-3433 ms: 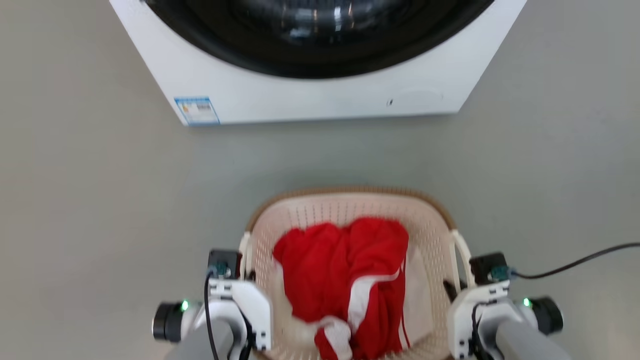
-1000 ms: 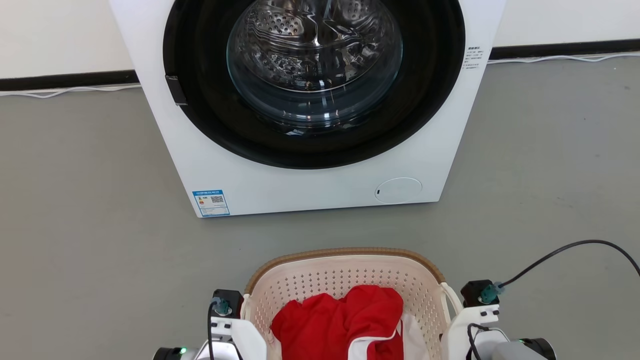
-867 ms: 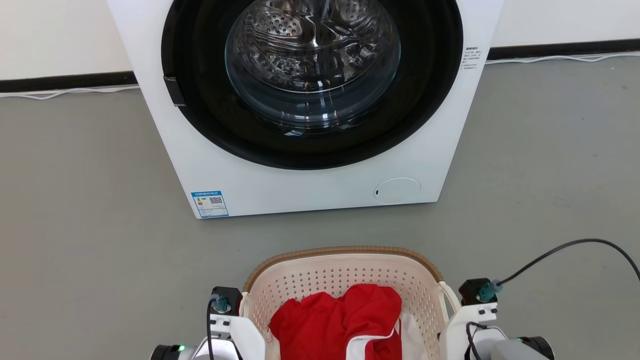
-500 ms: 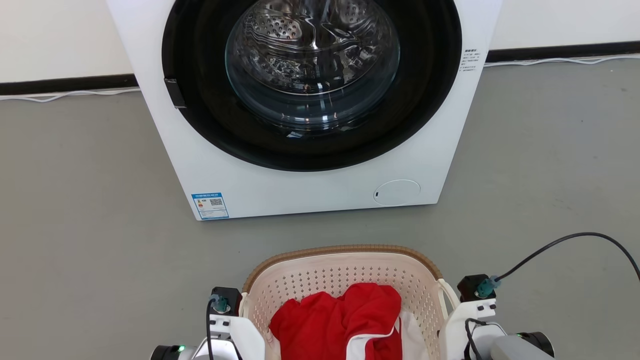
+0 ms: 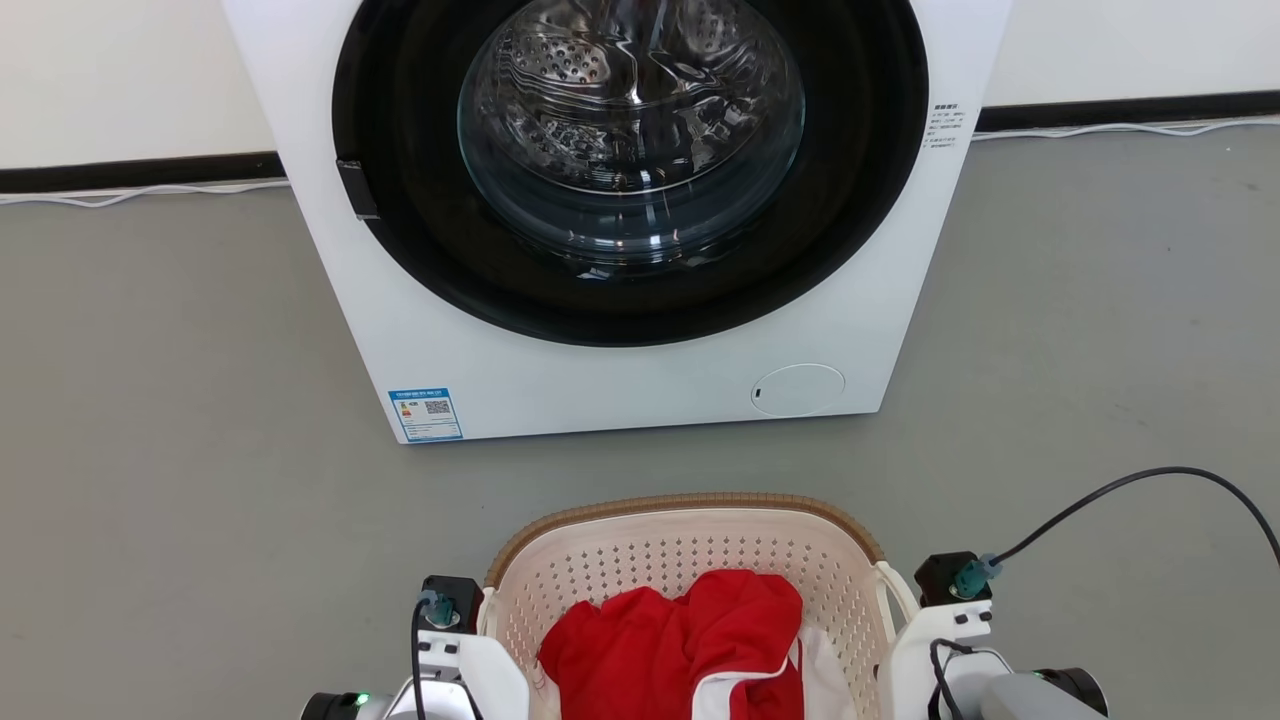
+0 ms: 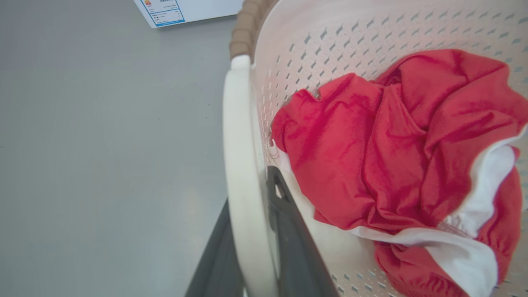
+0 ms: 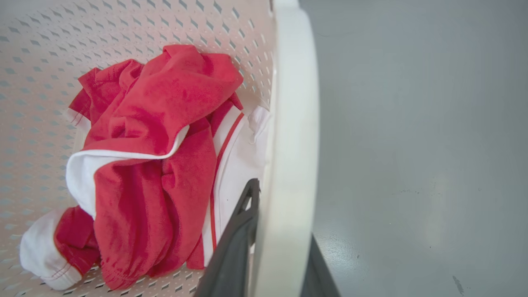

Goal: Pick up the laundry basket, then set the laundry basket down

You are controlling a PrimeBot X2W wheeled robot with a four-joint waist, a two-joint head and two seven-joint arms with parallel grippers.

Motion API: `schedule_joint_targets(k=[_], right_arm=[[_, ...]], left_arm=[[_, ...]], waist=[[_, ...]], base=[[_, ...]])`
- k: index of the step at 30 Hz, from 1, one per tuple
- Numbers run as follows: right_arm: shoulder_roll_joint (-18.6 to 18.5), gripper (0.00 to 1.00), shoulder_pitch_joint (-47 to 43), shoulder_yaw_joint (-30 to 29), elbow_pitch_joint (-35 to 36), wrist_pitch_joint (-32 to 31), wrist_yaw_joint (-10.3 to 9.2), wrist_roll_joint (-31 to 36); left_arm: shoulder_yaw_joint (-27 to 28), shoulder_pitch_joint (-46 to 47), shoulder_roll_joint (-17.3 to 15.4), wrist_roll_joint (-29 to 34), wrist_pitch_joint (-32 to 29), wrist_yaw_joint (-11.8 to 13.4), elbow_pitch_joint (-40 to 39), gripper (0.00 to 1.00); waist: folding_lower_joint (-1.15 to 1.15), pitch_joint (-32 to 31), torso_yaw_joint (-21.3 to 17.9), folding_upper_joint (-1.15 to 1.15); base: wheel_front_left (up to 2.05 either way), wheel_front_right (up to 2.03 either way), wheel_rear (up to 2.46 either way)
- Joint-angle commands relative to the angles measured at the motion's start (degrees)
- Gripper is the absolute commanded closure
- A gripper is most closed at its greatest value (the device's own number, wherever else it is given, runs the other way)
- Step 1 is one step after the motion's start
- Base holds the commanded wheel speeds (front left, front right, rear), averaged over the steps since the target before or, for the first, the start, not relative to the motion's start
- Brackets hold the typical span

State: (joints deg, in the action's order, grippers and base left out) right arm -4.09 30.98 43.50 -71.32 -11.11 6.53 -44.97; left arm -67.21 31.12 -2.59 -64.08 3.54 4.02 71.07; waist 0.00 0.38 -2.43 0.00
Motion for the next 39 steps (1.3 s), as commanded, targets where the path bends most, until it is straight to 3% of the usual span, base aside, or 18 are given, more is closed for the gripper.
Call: schedule_joint_targets(k=[1,39], right_arm=[[1.2,1.0,2.8,1.4,1.3,0.5,0.96,-0.3],[1.2,1.0,3.2,4.8,0.2,1.0,0.96,-4.5]], left_arm=[[0.1,2.9,-0.3,0.2,0.5,-0.9,-0.5,1.0],[-1.7,3.1,-0.3,-2.0,0.9,-0.8,-0.2,1.0]], waist=[[0.0,-0.1,0.0,0.0],[0.0,-0.9,0.3,0.0]], base=[[0.0,0.0,0.0],[0.0,0.0,0.0]])
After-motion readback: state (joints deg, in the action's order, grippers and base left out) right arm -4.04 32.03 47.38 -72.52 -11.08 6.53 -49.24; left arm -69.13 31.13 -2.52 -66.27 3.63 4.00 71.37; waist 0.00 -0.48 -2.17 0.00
